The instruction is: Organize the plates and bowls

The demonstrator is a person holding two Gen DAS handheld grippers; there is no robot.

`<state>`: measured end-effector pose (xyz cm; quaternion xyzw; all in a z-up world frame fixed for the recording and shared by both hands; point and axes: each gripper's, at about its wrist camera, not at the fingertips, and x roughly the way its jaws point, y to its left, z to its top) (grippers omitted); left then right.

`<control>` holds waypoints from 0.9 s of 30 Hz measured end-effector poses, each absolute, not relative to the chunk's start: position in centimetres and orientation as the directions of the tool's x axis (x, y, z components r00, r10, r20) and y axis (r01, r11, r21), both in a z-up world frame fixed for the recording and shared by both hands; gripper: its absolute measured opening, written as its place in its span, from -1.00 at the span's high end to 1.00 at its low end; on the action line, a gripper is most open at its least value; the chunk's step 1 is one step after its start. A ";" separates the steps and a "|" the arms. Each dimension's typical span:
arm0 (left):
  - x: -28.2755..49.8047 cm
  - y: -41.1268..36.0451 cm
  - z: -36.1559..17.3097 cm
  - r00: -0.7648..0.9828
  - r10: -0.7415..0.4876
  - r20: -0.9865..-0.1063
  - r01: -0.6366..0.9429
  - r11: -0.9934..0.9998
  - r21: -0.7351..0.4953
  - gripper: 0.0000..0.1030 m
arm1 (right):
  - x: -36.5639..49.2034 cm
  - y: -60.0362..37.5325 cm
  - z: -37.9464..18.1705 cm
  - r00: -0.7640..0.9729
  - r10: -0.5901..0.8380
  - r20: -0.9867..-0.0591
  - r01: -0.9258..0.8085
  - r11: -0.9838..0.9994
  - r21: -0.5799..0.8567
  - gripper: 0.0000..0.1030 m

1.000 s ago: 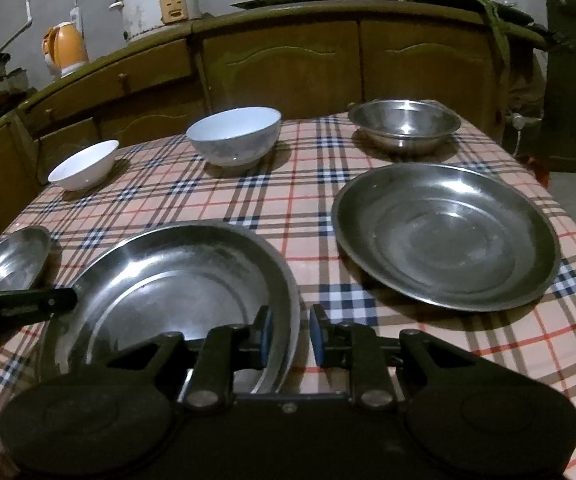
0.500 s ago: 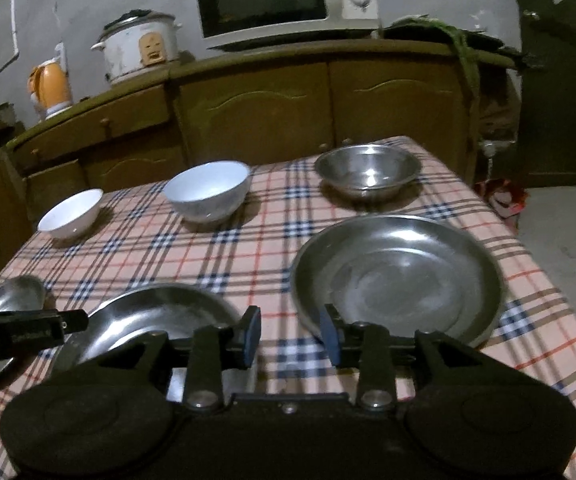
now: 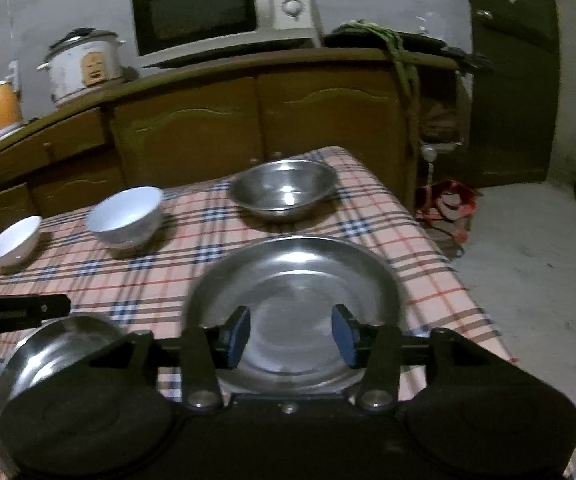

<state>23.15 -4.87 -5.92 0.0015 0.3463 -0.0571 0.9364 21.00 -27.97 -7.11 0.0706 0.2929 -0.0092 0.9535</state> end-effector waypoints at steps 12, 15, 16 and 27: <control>27.1 -10.0 -7.4 0.720 -0.146 -0.678 0.175 0.984 -0.026 -0.28 | 24.1 -34.0 -10.2 0.783 -0.057 -0.620 0.184 0.973 0.143 -0.37; 28.1 -11.0 -7.9 0.711 -0.146 -0.688 0.185 0.983 -0.017 -0.32 | 25.2 -34.8 -11.0 0.772 -0.056 -0.633 0.194 0.969 0.152 -0.37; 28.5 -11.4 -8.1 0.705 -0.145 -0.694 0.190 0.982 -0.012 -0.32 | 25.5 -35.0 -11.2 0.769 -0.056 -0.637 0.198 0.968 0.154 -0.37; 31.7 -13.5 -10.6 0.638 -0.155 -0.754 0.220 0.975 -0.014 0.02 | 27.8 -35.7 -13.5 0.746 -0.006 -0.666 0.191 0.960 0.206 -0.38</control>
